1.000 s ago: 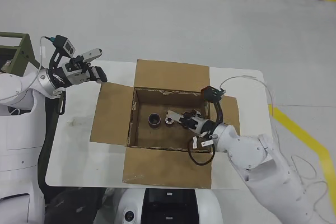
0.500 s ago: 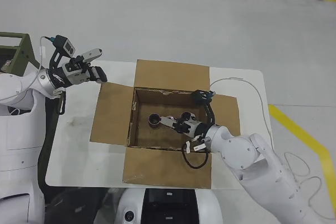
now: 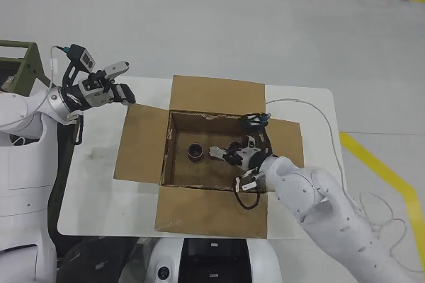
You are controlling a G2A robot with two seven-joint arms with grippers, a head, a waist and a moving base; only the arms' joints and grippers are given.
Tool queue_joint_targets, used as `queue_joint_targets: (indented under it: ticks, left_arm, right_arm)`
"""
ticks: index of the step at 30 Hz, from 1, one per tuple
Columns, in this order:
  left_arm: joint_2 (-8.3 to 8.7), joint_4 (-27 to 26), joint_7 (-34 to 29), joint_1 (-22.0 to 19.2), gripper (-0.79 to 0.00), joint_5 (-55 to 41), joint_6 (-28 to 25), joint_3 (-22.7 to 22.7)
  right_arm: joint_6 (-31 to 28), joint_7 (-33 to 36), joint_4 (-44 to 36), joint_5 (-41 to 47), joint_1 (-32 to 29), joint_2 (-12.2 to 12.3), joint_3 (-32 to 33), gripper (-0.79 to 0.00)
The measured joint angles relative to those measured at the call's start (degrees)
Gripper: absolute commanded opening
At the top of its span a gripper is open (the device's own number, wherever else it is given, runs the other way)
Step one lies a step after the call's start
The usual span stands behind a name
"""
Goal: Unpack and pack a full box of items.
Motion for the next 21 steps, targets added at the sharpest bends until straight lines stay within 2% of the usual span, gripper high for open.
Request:
queue_joint_targets:
  ticks: [6, 18, 21]
  left_arm:
    - [0.00, 0.00, 0.00, 0.00, 0.000, 0.00, 0.00, 0.00]
    - [0.00, 0.00, 0.00, 0.00, 0.000, 0.00, 0.00, 0.00]
    - [0.00, 0.00, 0.00, 0.00, 0.000, 0.00, 0.00, 0.00]
  right_arm:
    - [-3.36, 5.57, 4.24, -4.76, 4.24, -0.70, -3.67, 0.000]
    - [-0.16, 8.65, 8.50, -13.35, 8.71, -2.52, -7.99, 0.000]
    - [0.09, 9.21, 9.55, -14.06, 9.18, -2.82, -7.99, -0.043]
